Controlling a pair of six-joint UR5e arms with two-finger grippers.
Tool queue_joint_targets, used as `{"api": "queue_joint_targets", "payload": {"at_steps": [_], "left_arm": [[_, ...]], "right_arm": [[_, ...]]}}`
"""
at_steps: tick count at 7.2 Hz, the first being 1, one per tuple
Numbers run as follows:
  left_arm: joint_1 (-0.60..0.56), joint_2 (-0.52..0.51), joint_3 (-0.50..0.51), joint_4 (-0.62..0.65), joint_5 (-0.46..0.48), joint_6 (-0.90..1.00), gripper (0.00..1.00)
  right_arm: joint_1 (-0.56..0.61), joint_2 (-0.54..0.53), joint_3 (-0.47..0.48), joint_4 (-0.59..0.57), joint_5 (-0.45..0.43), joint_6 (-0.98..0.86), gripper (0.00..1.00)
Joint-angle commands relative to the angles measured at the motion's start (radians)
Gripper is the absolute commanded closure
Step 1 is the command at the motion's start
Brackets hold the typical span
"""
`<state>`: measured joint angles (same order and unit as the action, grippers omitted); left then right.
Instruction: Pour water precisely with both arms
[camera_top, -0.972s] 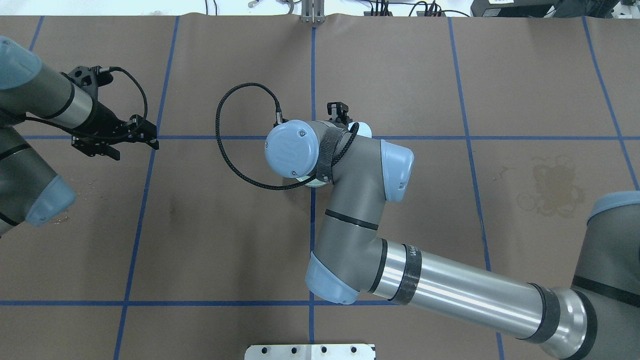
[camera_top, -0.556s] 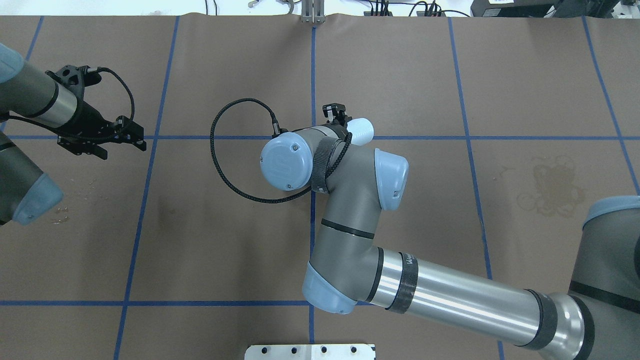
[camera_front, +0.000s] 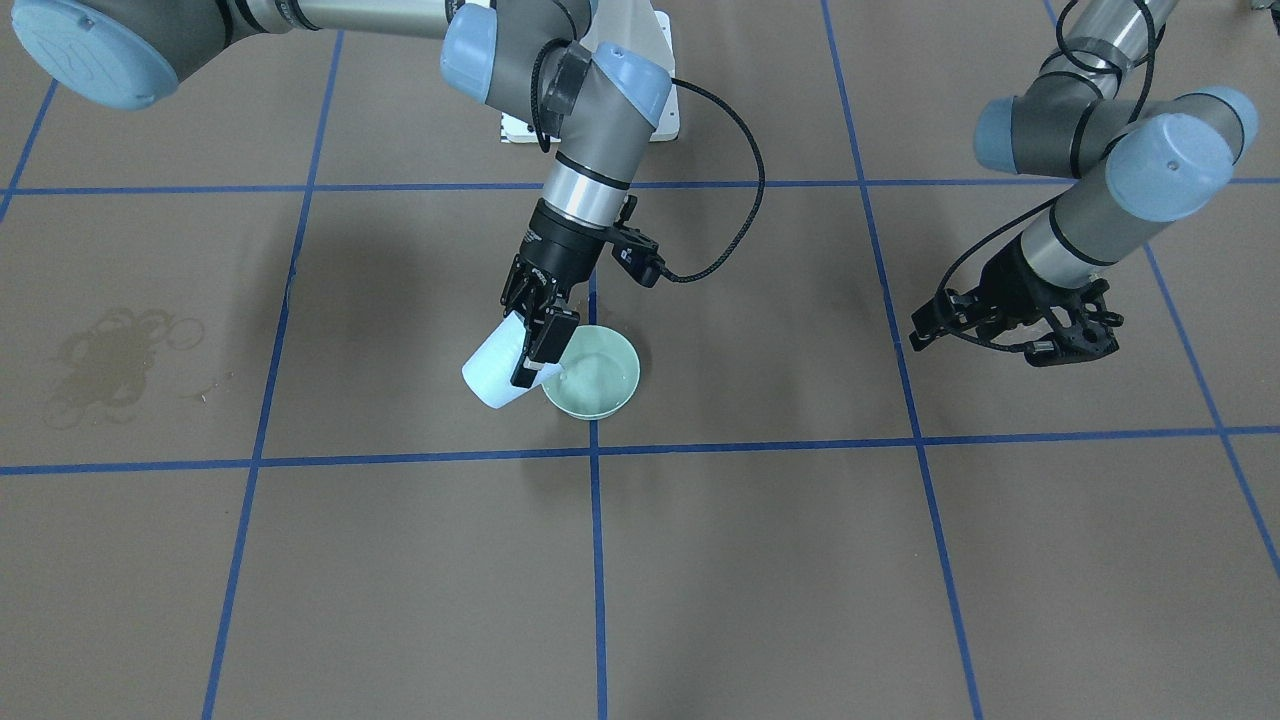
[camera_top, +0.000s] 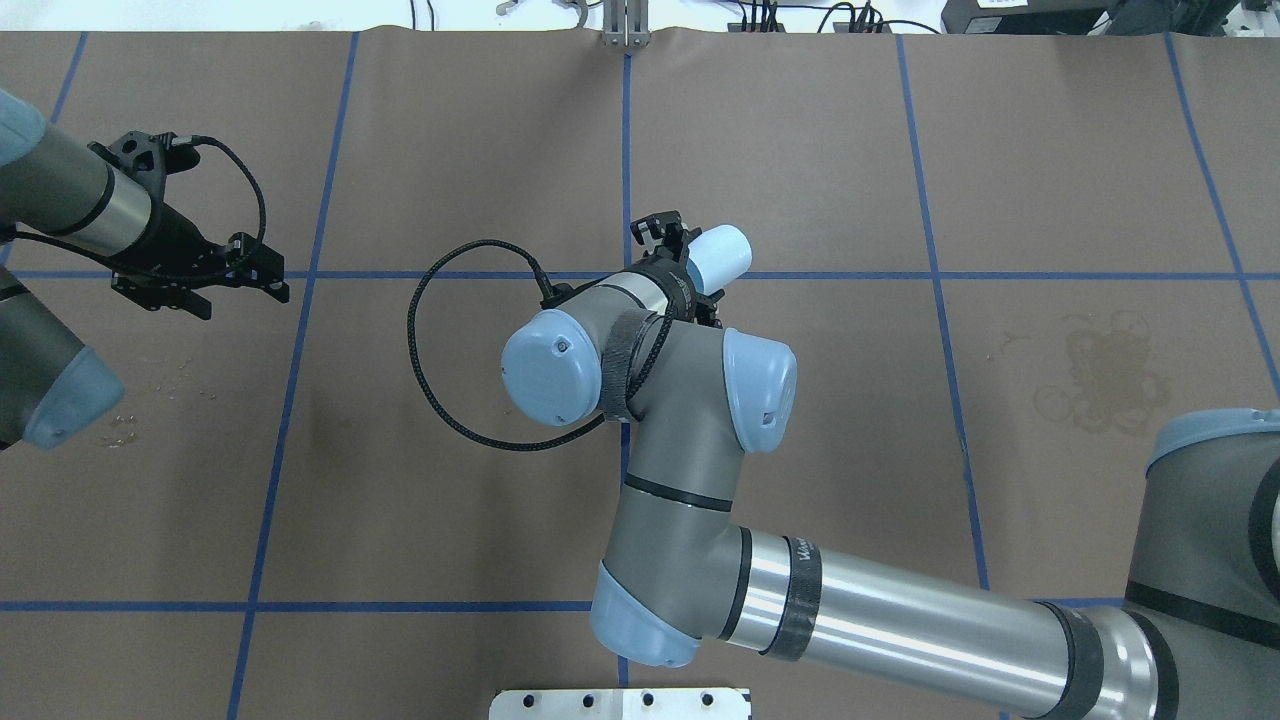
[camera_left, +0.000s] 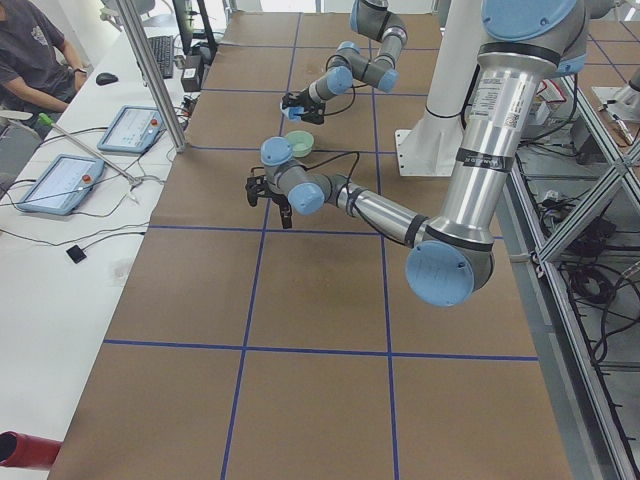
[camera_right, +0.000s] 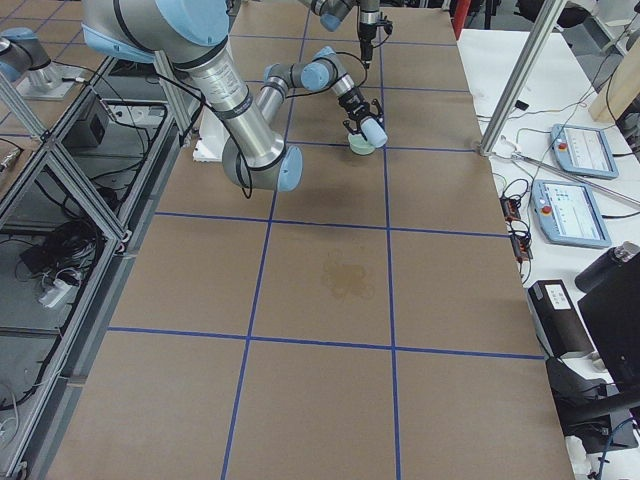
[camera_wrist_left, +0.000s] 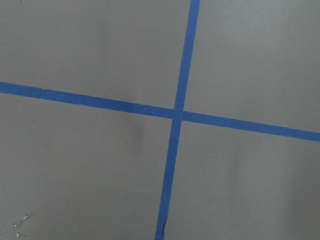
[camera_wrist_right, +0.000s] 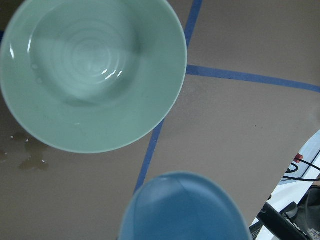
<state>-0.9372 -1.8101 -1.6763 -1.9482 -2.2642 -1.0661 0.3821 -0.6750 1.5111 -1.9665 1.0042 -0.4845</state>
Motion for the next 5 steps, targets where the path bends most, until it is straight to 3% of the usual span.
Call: {"api": "queue_joint_targets", "payload": {"at_steps": [1, 5], "left_arm": [[0.0, 0.0, 0.001, 0.0, 0.0, 0.0, 0.01], [-0.002, 0.0, 0.001, 0.0, -0.001, 0.002, 0.01]], "right_arm": [[-0.02, 0.002, 0.001, -0.038, -0.07, -0.011, 1.0], [-0.035, 0.003, 0.001, -0.095, -0.157, -0.057, 1.0]]}}
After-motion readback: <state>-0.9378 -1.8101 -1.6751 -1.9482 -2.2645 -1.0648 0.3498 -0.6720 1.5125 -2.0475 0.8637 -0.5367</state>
